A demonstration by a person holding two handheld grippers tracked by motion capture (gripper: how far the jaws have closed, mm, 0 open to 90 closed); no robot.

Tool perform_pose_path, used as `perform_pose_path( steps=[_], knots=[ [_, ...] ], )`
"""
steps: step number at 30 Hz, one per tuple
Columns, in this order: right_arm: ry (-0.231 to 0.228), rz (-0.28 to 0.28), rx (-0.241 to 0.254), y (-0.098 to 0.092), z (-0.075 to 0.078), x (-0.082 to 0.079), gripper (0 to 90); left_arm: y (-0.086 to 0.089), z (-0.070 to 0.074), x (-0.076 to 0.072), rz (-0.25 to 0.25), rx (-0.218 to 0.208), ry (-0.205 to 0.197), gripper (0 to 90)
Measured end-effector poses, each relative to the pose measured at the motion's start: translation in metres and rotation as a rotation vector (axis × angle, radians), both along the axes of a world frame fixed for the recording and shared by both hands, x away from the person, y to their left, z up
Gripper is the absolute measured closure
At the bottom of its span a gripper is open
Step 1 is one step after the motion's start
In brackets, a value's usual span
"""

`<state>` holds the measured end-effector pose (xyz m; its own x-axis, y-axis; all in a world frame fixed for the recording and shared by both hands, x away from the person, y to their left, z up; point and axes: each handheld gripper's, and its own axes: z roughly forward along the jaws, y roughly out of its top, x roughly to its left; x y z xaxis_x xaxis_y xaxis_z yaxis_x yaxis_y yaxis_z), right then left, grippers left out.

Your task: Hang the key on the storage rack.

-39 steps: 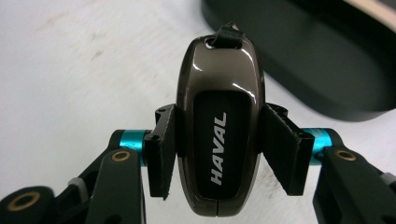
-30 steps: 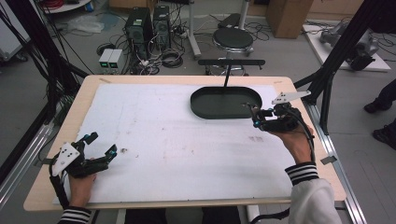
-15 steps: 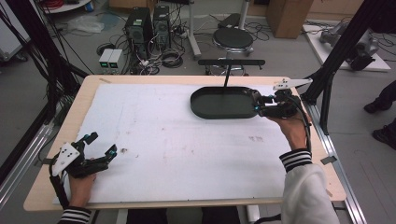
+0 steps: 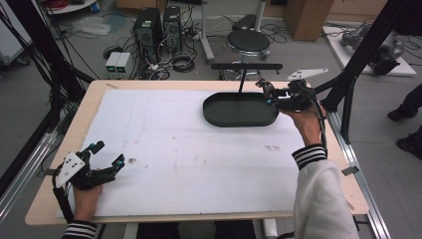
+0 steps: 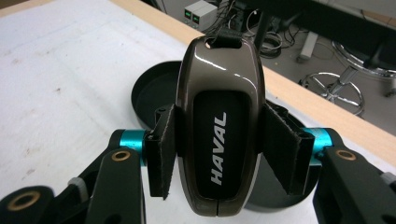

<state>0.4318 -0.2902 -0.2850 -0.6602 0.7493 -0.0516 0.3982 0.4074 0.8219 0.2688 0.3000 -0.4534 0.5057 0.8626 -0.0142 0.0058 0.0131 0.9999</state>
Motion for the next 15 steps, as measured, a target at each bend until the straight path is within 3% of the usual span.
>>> perform_pose_path(
  steps=[15],
  knots=[
    [-0.007, -0.028, -0.015, 0.011, 0.01, 0.025, 48.1, 0.0, 0.0, 0.001, 0.002, -0.006, 0.005, 11.9]
  ],
)
